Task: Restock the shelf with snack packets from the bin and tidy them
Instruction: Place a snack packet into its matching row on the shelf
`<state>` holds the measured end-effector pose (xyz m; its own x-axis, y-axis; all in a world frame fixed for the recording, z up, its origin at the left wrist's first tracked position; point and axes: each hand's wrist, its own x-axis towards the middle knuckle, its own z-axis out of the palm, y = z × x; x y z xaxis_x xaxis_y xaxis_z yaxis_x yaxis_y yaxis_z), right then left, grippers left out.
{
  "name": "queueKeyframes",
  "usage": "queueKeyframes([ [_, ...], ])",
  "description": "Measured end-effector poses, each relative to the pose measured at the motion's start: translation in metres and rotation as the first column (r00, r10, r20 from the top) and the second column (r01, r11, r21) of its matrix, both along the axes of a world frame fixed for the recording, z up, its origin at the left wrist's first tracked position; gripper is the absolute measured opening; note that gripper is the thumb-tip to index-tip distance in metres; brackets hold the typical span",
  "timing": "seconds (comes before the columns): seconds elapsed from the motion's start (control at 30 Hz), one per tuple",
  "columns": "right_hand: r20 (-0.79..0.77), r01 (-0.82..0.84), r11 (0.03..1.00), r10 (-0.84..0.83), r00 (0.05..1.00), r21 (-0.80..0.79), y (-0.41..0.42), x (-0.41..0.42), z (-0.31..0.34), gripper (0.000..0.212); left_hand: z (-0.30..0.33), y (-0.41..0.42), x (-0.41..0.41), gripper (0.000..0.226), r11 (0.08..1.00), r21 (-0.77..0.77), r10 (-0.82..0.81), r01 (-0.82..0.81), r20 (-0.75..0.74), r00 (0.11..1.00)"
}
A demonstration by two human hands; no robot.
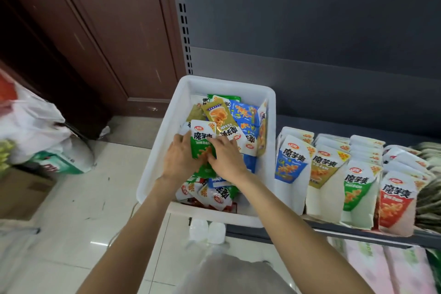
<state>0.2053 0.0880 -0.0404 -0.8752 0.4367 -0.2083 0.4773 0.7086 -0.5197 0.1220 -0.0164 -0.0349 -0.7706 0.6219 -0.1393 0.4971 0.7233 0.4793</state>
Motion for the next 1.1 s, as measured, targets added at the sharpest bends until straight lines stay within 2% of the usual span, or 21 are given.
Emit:
queueKeyframes([
  [0.07,-0.019,0.020,0.996,-0.022,1.000,-0.085,0.002,0.003,0.000,0.048,-0.002,-0.001,-0.004,0.080,0.999,0.033,0.033,-0.035,0.042,0.999],
  [0.2,-0.056,0.076,0.939,-0.101,0.993,-0.336,0.004,0.011,0.010,0.044,-0.001,-0.008,-0.007,0.062,0.957,0.275,0.053,-0.089,0.136,0.989],
  [0.27,-0.095,0.122,0.858,-0.194,0.976,-0.498,0.002,0.017,0.019,0.047,0.007,-0.013,-0.005,0.055,0.905,0.397,0.049,-0.151,0.256,0.965],
  [0.33,-0.141,0.175,0.725,-0.353,0.925,-0.666,0.000,0.026,0.033,0.055,0.020,-0.018,0.001,0.050,0.840,0.492,0.017,-0.230,0.400,0.916],
  [0.4,-0.193,0.189,0.623,-0.492,0.849,-0.759,0.003,0.042,0.049,0.065,0.037,-0.020,0.010,0.040,0.788,0.552,-0.059,-0.273,0.510,0.858],
  [0.43,-0.226,0.178,0.603,-0.532,0.816,-0.777,0.006,0.052,0.056,0.070,0.047,-0.020,0.016,0.034,0.781,0.570,-0.111,-0.257,0.530,0.841],
  [0.5,-0.313,0.150,0.652,-0.536,0.784,-0.743,0.015,0.078,0.072,0.078,0.062,-0.016,0.033,0.027,0.789,0.593,-0.214,-0.164,0.515,0.830],
  [0.57,-0.367,0.146,0.746,-0.477,0.799,-0.650,0.026,0.109,0.089,0.075,0.074,-0.006,0.056,0.027,0.785,0.617,-0.315,-0.056,0.475,0.822],
  [0.67,-0.405,0.207,0.839,-0.440,0.802,-0.503,0.044,0.163,0.108,0.033,0.082,0.021,0.098,0.030,0.751,0.657,-0.427,0.060,0.415,0.803],
  [0.73,-0.477,0.313,0.833,-0.526,0.704,-0.457,0.056,0.204,0.115,0.019,0.081,0.042,0.124,0.029,0.729,0.679,-0.428,0.089,0.350,0.833],
  [0.83,-0.604,0.494,0.751,-0.653,0.458,-0.438,0.080,0.269,0.123,0.018,0.068,0.067,0.157,0.027,0.718,0.638,-0.432,0.279,0.094,0.897],
  [0.9,-0.627,0.603,0.678,-0.697,0.346,-0.420,0.098,0.307,0.124,0.014,0.055,0.079,0.178,0.029,0.727,0.514,-0.495,0.455,-0.066,0.866],
  [0.93,-0.632,0.647,0.653,-0.704,0.325,-0.394,0.106,0.322,0.123,0.013,0.047,0.084,0.188,0.030,0.723,0.450,-0.532,0.524,-0.122,0.838],
  [1.0,-0.631,0.702,0.643,-0.689,0.356,-0.306,0.120,0.339,0.121,0.017,0.033,0.095,0.209,0.030,0.696,0.356,-0.582,0.623,-0.228,0.781],
  [1.1,-0.580,0.692,0.715,-0.606,0.544,-0.099,0.133,0.339,0.116,0.023,0.017,0.108,0.234,0.031,0.677,0.241,-0.638,0.695,-0.277,0.718],
])
